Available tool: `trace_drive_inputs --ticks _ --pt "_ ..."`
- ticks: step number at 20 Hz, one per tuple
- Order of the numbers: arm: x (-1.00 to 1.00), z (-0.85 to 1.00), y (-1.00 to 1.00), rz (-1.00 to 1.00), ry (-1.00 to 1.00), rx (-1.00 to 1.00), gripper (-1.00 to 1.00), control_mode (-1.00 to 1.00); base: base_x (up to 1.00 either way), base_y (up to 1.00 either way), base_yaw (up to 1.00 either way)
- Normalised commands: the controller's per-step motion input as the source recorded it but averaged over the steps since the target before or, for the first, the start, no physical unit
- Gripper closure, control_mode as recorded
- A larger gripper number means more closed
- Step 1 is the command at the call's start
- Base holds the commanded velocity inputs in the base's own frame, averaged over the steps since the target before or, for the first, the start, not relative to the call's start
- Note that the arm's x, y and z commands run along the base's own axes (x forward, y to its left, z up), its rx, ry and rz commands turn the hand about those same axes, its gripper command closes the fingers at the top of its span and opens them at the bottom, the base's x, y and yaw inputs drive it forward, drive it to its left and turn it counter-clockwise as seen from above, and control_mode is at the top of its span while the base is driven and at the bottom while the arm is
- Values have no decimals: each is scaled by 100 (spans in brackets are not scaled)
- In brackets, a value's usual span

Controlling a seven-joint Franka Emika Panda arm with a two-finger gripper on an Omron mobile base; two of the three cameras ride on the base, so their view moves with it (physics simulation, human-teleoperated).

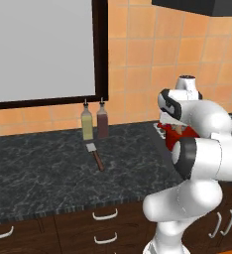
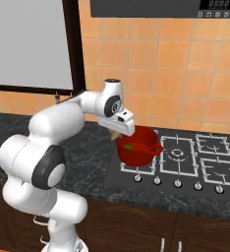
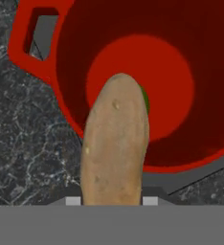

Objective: Put the lime and sweet potato in the pot. Retrieve the spatula and lightly stir the vegetables in the pot.

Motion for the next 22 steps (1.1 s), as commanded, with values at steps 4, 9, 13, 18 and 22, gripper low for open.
trace_drive_inputs --ticks 4,9,13,18,22 --pt "40 -39 -98 -5 0 1 100 -100 0 0 0" --pt "17 -62 -45 0 0 1 100 -100 0 0 0" --pt "8 -35 0 0 1 2 100 -100 0 0 0" --pt "2 -4 0 0 1 0 -100 -100 0 0 0" --pt "0 20 0 0 3 3 -100 -100 0 0 0"
